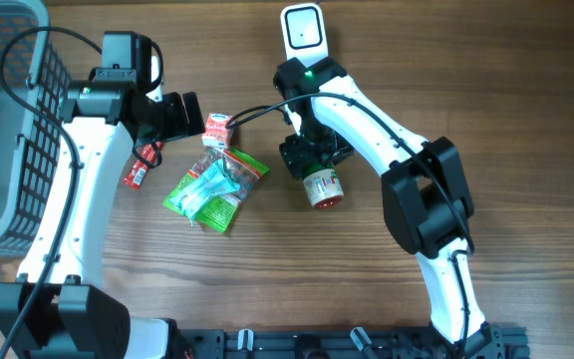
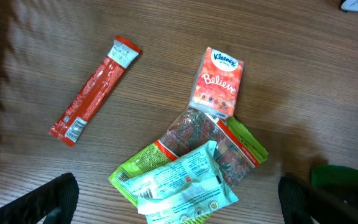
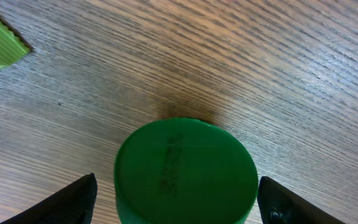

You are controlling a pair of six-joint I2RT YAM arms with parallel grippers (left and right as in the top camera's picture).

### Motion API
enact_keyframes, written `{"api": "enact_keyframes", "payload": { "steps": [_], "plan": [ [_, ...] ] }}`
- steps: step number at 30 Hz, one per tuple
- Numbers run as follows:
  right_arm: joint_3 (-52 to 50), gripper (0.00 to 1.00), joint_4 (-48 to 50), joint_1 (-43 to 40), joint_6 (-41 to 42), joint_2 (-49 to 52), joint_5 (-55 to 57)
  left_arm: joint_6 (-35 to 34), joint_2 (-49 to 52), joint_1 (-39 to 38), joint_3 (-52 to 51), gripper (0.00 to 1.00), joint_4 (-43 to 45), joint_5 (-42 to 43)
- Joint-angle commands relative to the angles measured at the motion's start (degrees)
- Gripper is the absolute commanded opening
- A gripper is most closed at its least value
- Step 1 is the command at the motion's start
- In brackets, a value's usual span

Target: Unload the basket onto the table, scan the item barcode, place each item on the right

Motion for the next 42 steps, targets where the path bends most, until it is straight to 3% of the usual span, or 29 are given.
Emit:
{"api": "enact_keyframes", "payload": {
  "steps": [1, 17, 31, 42],
  "plan": [
    [-0.9, 0.83, 0.1, -0.2, -0.8, 0.6, 2.0, -0.2, 0.0, 0.0, 0.0, 1.0, 0.2, -0.3],
    [-4.4, 0.79, 1.4, -0.2, -1.7, 0.6, 1.9, -0.2, 0.0, 0.0, 0.0, 1.0, 0.2, -0.3],
    [-2.9, 0.53, 1.2, -0.2, -1.2, -0.8, -0.2, -0.2, 0.0, 0.0, 0.0, 1.0, 0.2, -0.3],
    [-2.9, 0.53, 1.6, -0.2, 2.2, -10.4, -0.2, -0.2, 0.0, 0.0, 0.0, 1.0, 0.2, -0.3]
  ]
}}
